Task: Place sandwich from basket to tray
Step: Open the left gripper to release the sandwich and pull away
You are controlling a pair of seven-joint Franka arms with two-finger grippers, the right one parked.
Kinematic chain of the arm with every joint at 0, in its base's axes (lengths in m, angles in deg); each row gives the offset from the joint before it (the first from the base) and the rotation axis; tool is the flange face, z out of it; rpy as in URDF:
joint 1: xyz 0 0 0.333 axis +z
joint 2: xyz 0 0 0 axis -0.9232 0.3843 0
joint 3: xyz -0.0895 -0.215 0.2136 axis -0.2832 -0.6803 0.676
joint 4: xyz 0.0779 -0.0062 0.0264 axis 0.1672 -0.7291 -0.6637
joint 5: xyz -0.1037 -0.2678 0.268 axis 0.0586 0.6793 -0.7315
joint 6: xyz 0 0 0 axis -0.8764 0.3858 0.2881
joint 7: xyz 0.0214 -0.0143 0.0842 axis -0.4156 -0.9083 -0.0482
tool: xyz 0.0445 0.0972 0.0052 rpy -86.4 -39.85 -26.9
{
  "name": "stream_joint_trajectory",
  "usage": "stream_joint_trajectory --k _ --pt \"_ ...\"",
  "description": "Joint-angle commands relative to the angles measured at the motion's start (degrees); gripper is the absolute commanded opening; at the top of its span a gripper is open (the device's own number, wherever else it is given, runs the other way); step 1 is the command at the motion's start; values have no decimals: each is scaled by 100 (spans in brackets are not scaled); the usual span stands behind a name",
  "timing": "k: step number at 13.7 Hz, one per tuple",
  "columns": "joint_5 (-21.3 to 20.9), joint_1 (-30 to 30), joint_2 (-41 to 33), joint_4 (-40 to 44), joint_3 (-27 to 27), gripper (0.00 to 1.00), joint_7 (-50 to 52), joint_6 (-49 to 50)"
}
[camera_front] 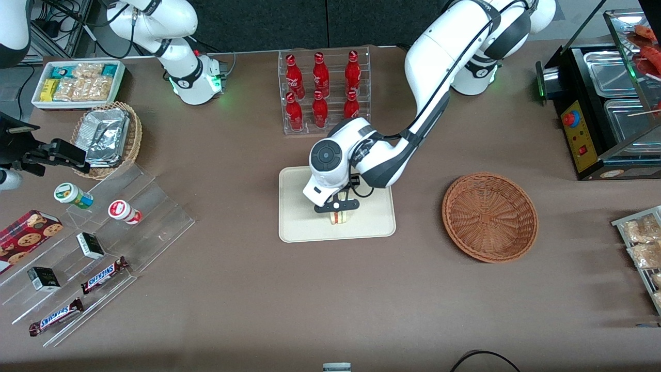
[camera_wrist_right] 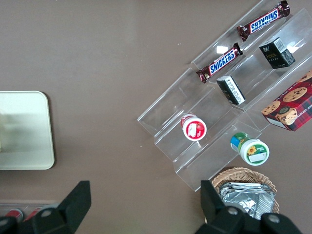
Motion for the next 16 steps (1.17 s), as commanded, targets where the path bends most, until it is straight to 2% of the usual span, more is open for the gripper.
stream_joint_trajectory --k 1,4,10,12,16 --pt "-115 -49 -75 127 53 100 145 105" --pt "-71 56 -356 118 62 100 163 166" --pt "-9 899 -787 4 36 100 -30 597" --pt "43 1241 -1041 -276 18 100 -502 606" --pt "483 2094 -1507 -699 18 100 -1724 772"
